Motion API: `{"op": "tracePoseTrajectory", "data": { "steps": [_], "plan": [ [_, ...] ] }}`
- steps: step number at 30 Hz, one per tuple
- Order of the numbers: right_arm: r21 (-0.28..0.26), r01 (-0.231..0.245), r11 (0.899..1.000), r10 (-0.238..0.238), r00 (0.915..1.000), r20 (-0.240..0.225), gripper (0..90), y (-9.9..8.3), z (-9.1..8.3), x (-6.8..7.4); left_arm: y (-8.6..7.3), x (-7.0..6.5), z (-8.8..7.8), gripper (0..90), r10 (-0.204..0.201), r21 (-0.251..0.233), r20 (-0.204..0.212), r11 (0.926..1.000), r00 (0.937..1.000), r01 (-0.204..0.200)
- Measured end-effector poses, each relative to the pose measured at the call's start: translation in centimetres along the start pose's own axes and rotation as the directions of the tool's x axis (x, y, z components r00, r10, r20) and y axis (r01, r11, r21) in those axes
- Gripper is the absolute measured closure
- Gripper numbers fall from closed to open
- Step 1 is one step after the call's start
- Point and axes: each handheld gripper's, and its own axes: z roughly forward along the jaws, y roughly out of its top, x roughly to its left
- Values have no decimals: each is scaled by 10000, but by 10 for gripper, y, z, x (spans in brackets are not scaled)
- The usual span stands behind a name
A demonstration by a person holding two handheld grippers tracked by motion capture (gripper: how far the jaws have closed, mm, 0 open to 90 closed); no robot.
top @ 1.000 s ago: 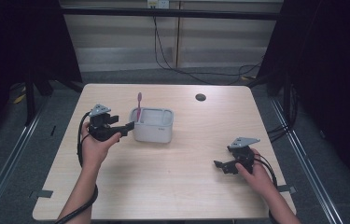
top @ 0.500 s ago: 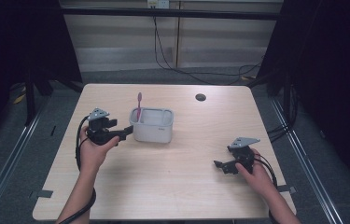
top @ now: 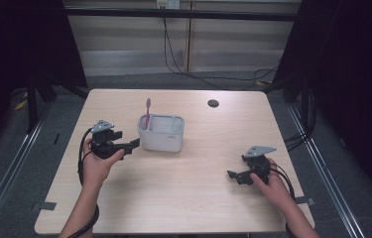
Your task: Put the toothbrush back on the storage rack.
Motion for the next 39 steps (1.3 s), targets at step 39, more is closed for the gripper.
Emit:
{"op": "tracePoseTrajectory", "data": {
  "steps": [39],
  "plan": [
    [1,-4,10000,4,10000,1,100,0,0,0,-40,12,0,178,254,584,146,9979,9996,-262]
  ]
}}
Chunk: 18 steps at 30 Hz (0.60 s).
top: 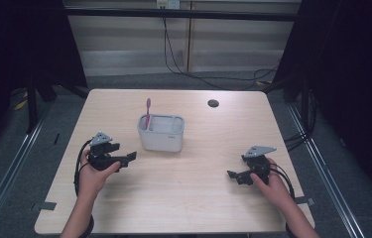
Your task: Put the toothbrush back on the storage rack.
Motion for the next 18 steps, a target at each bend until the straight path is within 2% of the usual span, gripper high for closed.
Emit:
{"op": "tracePoseTrajectory", "data": {
  "steps": [6,13,15,18],
  "plan": [
    [-3,6,10000,-6,10000,0,100,0,0,0,-6,4,1,179,58,233,-104,9997,9999,-55],
    [-4,7,10000,-7,10000,1,100,0,0,0,-12,5,3,181,77,493,32,9988,10000,-78],
    [-3,2,10000,-2,10000,-2,100,0,0,0,-14,6,5,181,221,641,26,9977,9998,-222],
    [-2,7,10000,-7,10000,0,100,0,0,0,-16,6,6,180,236,668,-5,9975,9997,-235]
  ]
}}
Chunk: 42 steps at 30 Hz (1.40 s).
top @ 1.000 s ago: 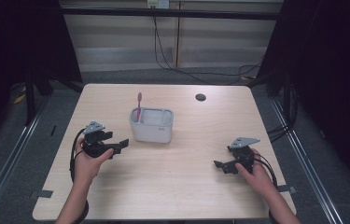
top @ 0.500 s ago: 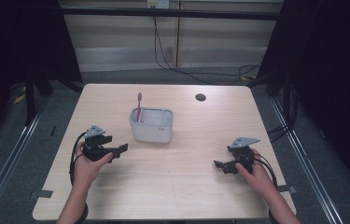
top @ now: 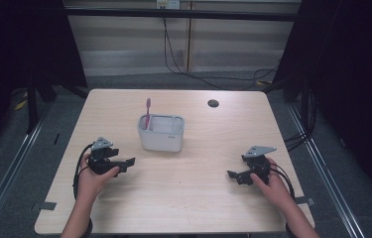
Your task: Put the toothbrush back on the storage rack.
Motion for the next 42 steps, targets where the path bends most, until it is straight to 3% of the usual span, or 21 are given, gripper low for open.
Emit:
{"op": "tracePoseTrajectory", "data": {
  "steps": [33,42],
  "plan": [
    [0,0,10000,0,10000,2,101,0,0,0,-9,-2,5,181,734,584,-532,9958,9959,-703],
    [2,0,10000,0,10000,-1,100,0,0,0,-11,-3,7,181,718,644,-596,9956,9956,-679]
  ]
}}
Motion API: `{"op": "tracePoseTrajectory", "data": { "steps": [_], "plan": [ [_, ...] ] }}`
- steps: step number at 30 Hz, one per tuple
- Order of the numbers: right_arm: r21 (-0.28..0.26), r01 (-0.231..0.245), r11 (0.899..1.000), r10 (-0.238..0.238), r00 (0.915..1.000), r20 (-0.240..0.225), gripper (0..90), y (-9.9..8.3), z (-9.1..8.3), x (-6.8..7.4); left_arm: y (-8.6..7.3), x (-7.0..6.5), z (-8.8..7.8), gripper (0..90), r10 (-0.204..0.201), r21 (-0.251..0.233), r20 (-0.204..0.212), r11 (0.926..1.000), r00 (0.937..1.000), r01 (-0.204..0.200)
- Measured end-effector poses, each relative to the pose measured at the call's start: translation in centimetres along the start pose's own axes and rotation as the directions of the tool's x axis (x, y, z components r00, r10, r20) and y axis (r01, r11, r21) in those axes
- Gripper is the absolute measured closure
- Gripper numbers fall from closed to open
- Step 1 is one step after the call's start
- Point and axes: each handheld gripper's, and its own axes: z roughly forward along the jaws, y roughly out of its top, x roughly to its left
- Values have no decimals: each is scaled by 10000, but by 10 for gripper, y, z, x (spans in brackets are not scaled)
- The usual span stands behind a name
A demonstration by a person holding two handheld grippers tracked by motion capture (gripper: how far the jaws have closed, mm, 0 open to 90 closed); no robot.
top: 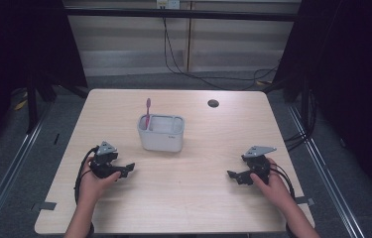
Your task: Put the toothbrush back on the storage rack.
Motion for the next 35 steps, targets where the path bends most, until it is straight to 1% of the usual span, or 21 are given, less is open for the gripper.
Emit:
{"op": "tracePoseTrajectory", "data": {
  "steps": [2,5,6,7,8,14,17,18,24,29,35],
  "plan": [
    [0,-1,10000,1,10000,0,100,0,0,0,-1,0,1,181,97,136,-10,9999,10000,-97],
    [-1,0,10000,0,10000,1,100,0,0,0,-2,1,1,181,159,181,-27,9997,9999,-159],
    [-3,1,10000,-1,10000,1,100,0,0,0,-2,0,2,181,81,170,-40,9998,10000,-81],
    [-1,-1,10000,1,10000,1,100,0,0,0,-3,1,2,181,89,195,-20,9998,10000,-88],
    [-2,3,10000,-3,10000,1,101,0,0,0,-3,1,2,181,196,253,-81,9995,9998,-194],
    [-3,0,10000,0,10000,2,100,0,0,0,-6,1,3,178,259,278,-118,9993,9996,-256],
    [-2,-1,10000,1,10000,0,100,0,0,0,-7,2,4,176,591,240,-156,9980,9981,-587],
    [-2,-2,10000,2,10000,0,101,0,0,0,-7,2,4,175,634,238,-202,9977,9978,-629],
    [-1,-2,10000,2,10000,0,100,0,0,0,-7,0,5,169,596,203,-221,9980,9980,-591],
    [-3,0,10000,0,10000,0,101,0,0,0,-7,0,5,157,697,326,-174,9971,9974,-691],
    [-4,-3,10000,3,10000,-2,100,0,0,0,-7,0,5,155,698,327,-170,9971,9974,-692]
  ]
}}
